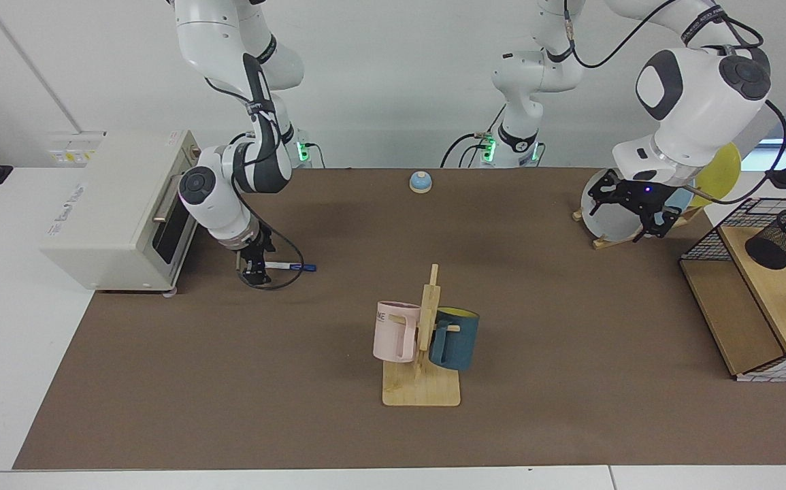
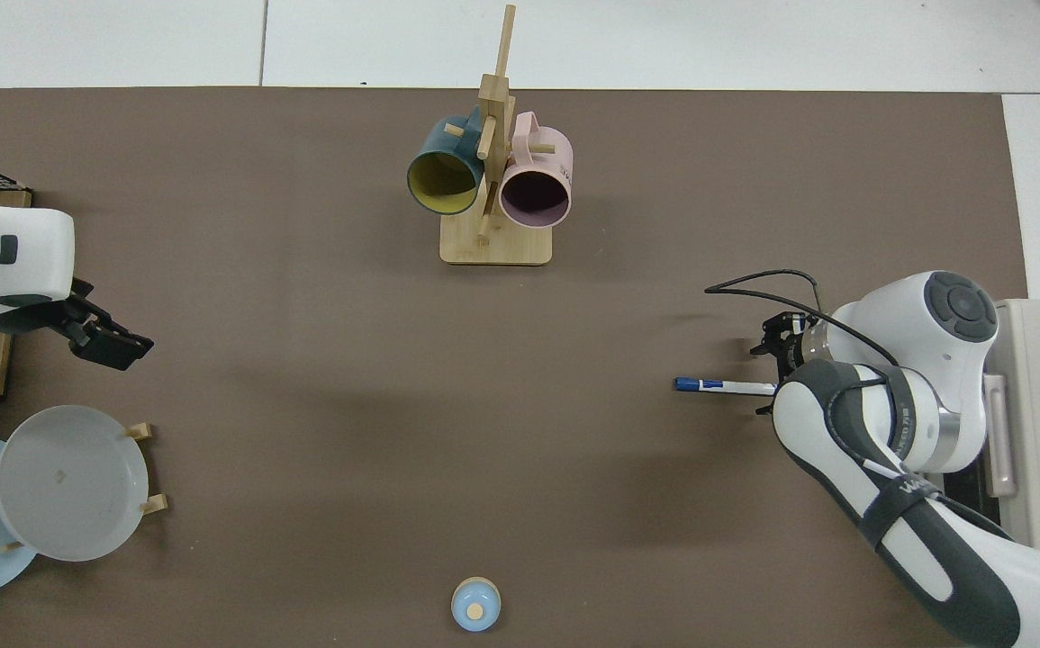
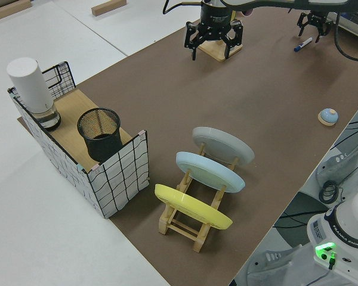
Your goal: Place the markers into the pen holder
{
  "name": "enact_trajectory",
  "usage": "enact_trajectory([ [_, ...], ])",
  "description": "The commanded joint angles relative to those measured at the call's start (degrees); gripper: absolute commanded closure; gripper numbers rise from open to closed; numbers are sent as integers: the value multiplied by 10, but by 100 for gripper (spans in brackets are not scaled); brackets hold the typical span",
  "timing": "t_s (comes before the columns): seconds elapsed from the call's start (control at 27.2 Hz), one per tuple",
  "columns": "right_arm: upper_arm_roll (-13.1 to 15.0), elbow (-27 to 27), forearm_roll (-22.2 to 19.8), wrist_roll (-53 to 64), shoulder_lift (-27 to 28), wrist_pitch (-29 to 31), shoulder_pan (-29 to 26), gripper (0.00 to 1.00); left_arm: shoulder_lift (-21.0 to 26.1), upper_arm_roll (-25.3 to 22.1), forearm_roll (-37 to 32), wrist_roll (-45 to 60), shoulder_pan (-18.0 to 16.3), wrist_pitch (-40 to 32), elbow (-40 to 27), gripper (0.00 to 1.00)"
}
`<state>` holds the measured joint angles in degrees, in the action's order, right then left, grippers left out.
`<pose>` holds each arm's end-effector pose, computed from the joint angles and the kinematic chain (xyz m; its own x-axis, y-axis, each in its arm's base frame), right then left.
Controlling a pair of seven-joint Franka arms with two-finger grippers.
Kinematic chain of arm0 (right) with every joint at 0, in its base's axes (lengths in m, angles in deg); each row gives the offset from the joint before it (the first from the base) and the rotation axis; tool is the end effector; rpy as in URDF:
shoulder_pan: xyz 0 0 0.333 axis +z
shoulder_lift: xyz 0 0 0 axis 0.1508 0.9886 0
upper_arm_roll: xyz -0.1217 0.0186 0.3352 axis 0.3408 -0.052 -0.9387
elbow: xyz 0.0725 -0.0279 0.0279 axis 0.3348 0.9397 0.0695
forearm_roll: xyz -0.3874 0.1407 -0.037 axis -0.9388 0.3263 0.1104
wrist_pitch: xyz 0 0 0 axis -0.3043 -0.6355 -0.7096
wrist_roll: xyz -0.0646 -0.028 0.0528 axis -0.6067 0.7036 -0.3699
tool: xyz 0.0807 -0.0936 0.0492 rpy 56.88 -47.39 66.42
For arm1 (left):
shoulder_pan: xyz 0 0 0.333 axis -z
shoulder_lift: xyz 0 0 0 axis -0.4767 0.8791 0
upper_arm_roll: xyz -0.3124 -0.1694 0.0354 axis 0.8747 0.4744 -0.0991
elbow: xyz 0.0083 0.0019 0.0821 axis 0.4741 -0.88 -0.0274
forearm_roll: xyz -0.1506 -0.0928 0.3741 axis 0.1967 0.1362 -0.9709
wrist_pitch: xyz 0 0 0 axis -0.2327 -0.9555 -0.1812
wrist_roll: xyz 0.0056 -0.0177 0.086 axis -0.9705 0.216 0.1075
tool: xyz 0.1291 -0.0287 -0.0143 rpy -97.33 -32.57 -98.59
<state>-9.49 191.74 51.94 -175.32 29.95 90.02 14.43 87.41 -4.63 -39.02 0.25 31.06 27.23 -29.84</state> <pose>0.5463 0.0423 0.2845 -0.0343 -0.9922 -0.1197 -0.9922 0.0194 0.1232 0.5994 -0.0029 0.5355 0.7048 -0.7091 0.0222 -0.7088 -0.7026 0.0619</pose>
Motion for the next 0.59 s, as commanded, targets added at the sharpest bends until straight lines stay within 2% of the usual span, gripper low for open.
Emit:
enact_trajectory([
  [0.0,1,16,17,27,0,29,-3,23,-28,2,24,-58,-7,47,-48,0],
  [0.29,1,12,28,26,1,30,-7,100,-35,2,44,-136,-7,75,-61,0],
  [0.55,1,11,34,38,4,32,-7,100,-34,2,54,-220,-4,88,-62,0],
])
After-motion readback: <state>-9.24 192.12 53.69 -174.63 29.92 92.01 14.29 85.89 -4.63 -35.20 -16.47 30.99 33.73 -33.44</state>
